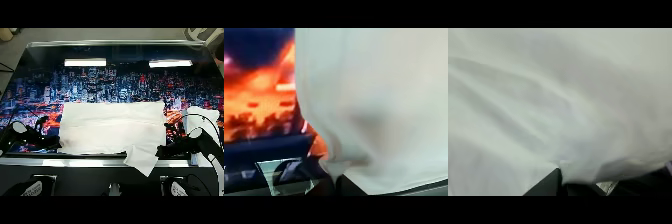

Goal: Fold the shirts.

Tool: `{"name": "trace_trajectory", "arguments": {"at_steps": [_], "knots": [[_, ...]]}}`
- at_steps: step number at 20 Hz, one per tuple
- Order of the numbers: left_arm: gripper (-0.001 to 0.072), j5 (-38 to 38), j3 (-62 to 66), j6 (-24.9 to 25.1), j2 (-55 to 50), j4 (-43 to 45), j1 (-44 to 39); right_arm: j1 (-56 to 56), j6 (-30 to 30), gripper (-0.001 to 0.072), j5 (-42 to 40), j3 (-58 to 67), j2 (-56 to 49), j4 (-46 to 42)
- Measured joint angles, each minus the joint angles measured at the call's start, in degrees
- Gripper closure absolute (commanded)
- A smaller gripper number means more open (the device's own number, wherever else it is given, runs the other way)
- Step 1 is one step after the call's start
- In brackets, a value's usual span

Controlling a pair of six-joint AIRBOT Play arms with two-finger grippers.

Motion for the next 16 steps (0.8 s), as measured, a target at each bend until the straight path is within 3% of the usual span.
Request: {"name": "trace_trajectory", "arguments": {"at_steps": [8, 16], "knots": [[0.0681, -3.10, 14.99, -0.13, 3.02, -1.14, -0.02, -0.04, -4.92, 0.0690, 3.15, 19.74, -1.66, 6.73], [0.0680, -1.20, 30.86, -2.01, -14.78, -2.75, 0.00, 0.28, -5.70, 0.0689, -6.73, 39.82, -17.29, 13.77]]}}
